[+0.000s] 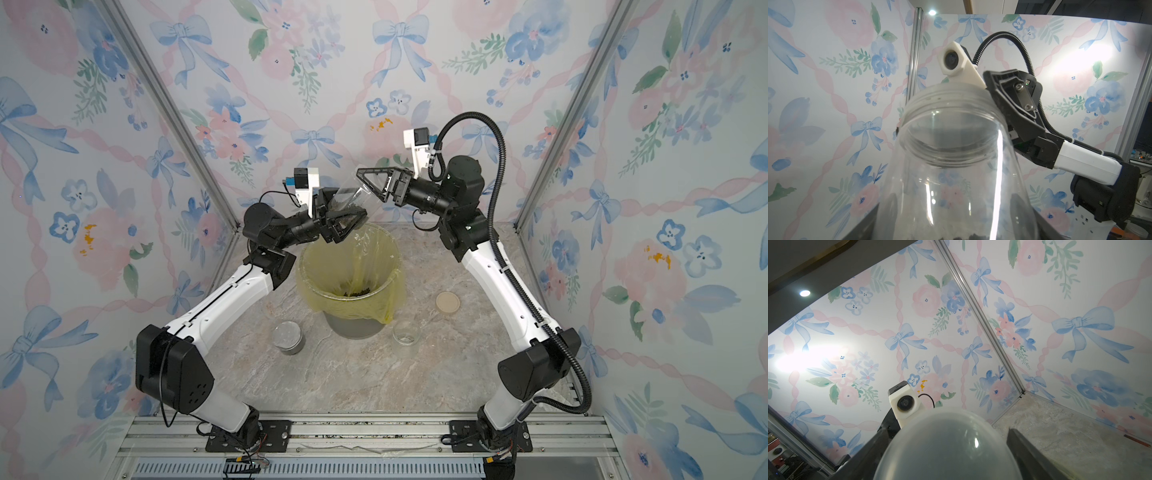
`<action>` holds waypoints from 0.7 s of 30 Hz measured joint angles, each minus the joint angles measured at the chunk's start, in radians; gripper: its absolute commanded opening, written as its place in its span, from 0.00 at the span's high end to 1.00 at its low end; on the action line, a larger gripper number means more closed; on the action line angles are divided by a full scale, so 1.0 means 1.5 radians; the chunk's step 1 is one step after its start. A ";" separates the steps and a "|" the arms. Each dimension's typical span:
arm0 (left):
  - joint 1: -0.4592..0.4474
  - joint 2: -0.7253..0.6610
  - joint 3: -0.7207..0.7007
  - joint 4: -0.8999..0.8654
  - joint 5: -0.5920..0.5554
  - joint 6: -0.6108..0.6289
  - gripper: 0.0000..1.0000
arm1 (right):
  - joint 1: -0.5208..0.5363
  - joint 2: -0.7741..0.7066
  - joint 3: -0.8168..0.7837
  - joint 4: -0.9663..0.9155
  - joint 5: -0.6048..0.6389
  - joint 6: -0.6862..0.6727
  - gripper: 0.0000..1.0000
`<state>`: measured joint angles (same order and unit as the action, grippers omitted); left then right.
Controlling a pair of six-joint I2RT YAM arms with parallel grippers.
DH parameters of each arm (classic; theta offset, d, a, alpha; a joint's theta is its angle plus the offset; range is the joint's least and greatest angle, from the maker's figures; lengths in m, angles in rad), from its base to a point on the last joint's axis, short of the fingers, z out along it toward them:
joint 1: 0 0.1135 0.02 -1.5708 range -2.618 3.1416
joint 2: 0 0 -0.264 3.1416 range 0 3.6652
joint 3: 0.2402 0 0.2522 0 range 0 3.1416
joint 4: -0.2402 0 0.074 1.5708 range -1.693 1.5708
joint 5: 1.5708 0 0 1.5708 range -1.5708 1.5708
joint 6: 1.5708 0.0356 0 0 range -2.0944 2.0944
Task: Empty moldy tea leaves from jars
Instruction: Unscrew the lid from the jar.
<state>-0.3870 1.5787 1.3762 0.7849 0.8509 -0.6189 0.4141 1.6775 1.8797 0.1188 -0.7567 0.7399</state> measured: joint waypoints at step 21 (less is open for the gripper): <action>0.040 0.033 0.018 0.069 -0.016 -0.096 0.68 | -0.070 0.068 0.094 0.053 -0.049 0.051 0.28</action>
<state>-0.3267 1.6279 1.4036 0.8883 0.8268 -0.7624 0.3088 1.7794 2.0212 0.1986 -0.8303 0.8162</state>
